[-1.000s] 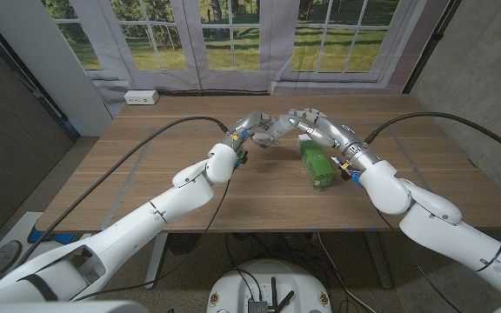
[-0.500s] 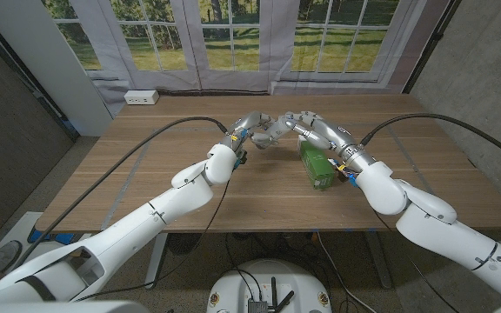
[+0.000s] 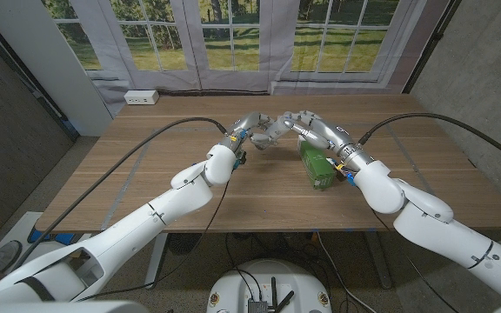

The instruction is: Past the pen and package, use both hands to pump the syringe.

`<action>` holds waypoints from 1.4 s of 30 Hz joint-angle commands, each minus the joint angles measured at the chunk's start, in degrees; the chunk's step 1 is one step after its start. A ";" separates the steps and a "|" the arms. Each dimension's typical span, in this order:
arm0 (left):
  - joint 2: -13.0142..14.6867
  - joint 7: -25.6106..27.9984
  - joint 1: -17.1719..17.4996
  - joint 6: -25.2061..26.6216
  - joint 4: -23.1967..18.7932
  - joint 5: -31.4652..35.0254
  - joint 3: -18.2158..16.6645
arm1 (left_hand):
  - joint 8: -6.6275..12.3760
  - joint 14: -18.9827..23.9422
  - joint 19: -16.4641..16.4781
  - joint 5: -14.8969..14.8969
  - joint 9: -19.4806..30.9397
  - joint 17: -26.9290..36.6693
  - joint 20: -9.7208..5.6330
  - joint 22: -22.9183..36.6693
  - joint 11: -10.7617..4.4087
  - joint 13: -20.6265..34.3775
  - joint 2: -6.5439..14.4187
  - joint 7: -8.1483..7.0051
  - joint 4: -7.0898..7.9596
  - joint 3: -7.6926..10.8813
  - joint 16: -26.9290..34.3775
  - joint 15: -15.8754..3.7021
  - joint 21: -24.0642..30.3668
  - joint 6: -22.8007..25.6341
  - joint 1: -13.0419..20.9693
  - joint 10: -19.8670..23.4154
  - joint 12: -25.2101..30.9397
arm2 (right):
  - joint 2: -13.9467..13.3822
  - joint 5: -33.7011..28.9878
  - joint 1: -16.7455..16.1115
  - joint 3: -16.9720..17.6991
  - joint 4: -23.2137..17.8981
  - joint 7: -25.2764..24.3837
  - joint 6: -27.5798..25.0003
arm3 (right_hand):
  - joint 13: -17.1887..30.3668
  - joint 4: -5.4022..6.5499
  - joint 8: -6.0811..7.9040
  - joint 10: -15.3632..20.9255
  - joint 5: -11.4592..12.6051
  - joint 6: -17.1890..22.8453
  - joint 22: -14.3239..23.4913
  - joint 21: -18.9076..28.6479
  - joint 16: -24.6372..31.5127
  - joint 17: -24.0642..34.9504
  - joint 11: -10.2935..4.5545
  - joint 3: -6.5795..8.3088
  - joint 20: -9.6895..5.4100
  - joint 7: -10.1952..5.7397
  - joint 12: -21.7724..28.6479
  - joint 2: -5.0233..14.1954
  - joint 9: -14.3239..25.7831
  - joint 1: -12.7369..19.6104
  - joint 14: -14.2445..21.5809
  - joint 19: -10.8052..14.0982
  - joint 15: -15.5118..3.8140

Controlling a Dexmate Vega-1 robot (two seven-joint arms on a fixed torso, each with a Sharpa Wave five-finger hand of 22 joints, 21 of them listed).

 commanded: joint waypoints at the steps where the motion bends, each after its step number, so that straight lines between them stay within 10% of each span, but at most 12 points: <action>1: 0.15 -0.06 0.18 0.45 -0.44 0.13 -0.10 | 0.29 2.54 -0.09 0.18 0.30 -0.07 -8.25 0.12 -2.27 0.24 7.24 0.05 1.21 1.82 0.26 -8.39 -0.13 3.49 -0.66 2.47 0.22 | 0.32 0.21 -0.53 0.95 0.00 -2.09 0.67 | 0.13 -0.31 -0.16 0.50 -0.29 0.06 0.09 0.49 0.45 0.08 0.06 0.09 0.19 -0.42 0.55 1.46 0.24 -0.14 0.11 0.30 0.27; 42: 3.35 -4.46 -1.09 5.07 -4.65 3.43 0.57 | 0.18 2.35 -0.12 0.19 0.31 -0.13 -8.27 0.11 -2.27 0.24 7.14 -0.05 1.26 1.78 0.10 -8.34 -0.15 3.28 -0.52 2.25 0.11 | 1.11 2.39 -4.24 7.08 -0.72 -6.43 0.66 | 0.20 -0.54 -0.35 0.06 -0.29 -0.41 0.09 0.66 0.87 0.24 0.56 0.03 0.99 -1.19 0.36 1.44 0.25 -0.08 0.57 1.30 0.71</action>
